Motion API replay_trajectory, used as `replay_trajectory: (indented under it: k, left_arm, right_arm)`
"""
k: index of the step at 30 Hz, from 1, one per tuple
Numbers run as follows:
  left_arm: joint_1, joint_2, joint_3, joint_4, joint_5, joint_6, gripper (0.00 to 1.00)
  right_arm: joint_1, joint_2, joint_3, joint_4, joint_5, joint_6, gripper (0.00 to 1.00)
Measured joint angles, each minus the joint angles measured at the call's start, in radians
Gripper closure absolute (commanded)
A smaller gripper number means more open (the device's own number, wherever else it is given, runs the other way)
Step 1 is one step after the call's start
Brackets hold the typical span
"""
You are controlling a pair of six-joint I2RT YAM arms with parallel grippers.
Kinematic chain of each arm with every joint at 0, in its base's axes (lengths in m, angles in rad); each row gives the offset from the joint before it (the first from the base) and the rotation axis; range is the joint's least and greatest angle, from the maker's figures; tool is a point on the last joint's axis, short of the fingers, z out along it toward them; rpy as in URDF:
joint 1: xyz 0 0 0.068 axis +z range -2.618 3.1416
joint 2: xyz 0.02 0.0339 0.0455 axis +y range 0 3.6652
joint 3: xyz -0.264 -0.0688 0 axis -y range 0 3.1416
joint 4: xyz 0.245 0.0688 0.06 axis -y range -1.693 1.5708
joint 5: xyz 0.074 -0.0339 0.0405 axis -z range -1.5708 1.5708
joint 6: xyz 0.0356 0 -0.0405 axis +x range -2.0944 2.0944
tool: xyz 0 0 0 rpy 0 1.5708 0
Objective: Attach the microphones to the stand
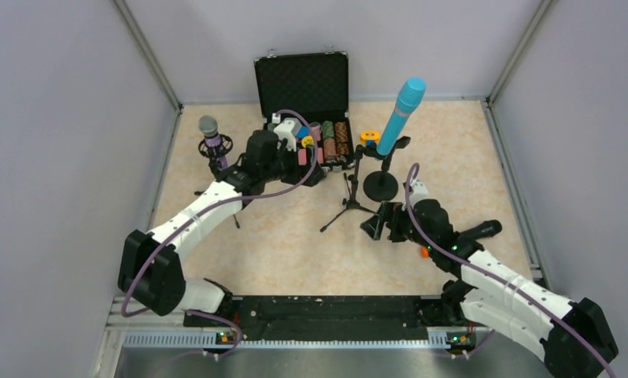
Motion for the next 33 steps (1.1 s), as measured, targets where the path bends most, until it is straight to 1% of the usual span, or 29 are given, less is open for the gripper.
replay_trajectory:
  k: [4,8,11,14,18,25,33]
  left_arm:
    - [-0.001,-0.010,-0.019,0.000,-0.004,0.000,0.01]
    - [-0.001,-0.023,-0.042,0.000,-0.014,0.004,0.01]
    - [-0.001,-0.036,-0.055,-0.002,-0.022,0.008,0.01]
    - [-0.001,-0.053,-0.066,-0.003,-0.031,0.012,0.01]
    - [-0.001,-0.077,-0.086,-0.003,-0.040,0.012,0.01]
    - [-0.002,-0.108,-0.117,-0.005,-0.044,0.012,0.01]
    - [-0.002,-0.120,-0.125,-0.008,-0.049,0.012,0.01]
  right_arm:
    - [-0.098,0.026,0.011,-0.008,-0.024,-0.002,0.02]
    - [-0.249,0.052,0.064,-0.021,-0.083,-0.013,0.01]
    - [-0.339,0.061,0.104,-0.013,-0.134,-0.019,0.01]
    - [-0.425,0.081,0.139,0.030,-0.196,-0.012,0.01]
    - [-0.513,0.136,0.180,0.128,-0.294,0.041,0.01]
    - [-0.604,0.285,0.232,0.359,-0.432,0.208,0.01]
    - [-0.617,0.428,0.276,0.560,-0.483,0.364,0.01]
